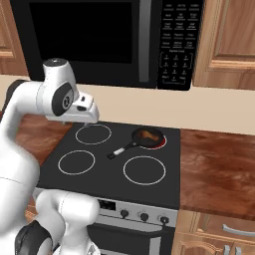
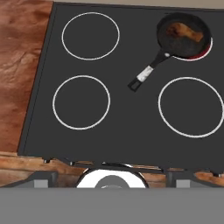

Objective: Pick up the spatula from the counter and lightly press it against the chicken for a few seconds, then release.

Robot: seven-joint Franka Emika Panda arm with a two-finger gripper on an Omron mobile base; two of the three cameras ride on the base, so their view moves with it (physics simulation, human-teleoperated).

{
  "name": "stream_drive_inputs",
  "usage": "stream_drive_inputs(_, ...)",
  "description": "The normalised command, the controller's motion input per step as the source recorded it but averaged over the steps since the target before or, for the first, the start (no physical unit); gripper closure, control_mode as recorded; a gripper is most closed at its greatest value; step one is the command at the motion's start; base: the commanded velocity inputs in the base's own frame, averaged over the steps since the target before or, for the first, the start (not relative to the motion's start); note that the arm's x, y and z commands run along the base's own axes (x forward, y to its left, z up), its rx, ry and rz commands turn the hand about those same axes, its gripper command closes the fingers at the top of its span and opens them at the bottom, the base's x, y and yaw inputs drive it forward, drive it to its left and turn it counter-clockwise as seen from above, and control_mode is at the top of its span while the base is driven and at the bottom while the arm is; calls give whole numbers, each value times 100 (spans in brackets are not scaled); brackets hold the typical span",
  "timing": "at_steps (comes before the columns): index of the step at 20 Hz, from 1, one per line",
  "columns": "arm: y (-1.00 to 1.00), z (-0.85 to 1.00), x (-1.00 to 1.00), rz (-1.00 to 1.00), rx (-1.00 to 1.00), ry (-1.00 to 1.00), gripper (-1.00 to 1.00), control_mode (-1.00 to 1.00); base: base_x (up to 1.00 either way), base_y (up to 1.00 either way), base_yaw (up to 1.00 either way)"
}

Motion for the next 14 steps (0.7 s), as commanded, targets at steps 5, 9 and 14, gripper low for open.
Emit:
stream_drive_inputs(5, 36, 0, -29, 0, 0, -2, -100, -100, 0, 0, 0)
stream_drive_inputs(9, 29, -4, -29, 0, 0, 0, -100, -100, 0, 0, 0)
stream_drive_inputs(14, 23, -2, -32, 0, -2, -4, -100, -100, 0, 0, 0)
